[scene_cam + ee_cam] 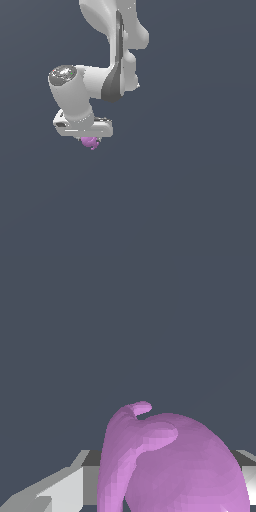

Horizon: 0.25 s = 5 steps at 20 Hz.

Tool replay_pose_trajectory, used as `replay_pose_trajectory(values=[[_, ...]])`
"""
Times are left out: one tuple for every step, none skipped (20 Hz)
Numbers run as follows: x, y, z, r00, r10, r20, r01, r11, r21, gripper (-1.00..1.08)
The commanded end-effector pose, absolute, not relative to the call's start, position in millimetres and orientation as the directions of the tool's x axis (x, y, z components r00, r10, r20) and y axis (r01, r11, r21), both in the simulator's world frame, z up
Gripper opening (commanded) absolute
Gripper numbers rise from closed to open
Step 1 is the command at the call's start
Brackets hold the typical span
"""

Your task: Pick up the object and move it to a goal position.

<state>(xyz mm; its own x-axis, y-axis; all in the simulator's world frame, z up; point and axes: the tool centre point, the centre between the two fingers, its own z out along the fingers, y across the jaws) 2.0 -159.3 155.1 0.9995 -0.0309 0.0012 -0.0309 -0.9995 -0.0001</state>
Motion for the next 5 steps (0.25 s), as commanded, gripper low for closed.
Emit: replay_pose_trajectory(values=[[-1.8,-165.7,163.8,1.000,-0.030,0.000,-0.030,-1.000,-0.001,-1.00],[-2.5,-167.5,166.1,1.000,-0.030,0.000,-0.030,-1.000,-0.001,-1.00],[-3.1,-168.9,167.8,1.000,-0.030,0.000,-0.030,-1.000,-0.001,-1.00],[-3.4,-169.7,168.8,1.000,-0.030,0.000,-0.030,-1.000,-0.001,-1.00],[-3.5,-170.0,169.2,1.000,-0.030,0.000,-0.030,-1.000,-0.001,-1.00]])
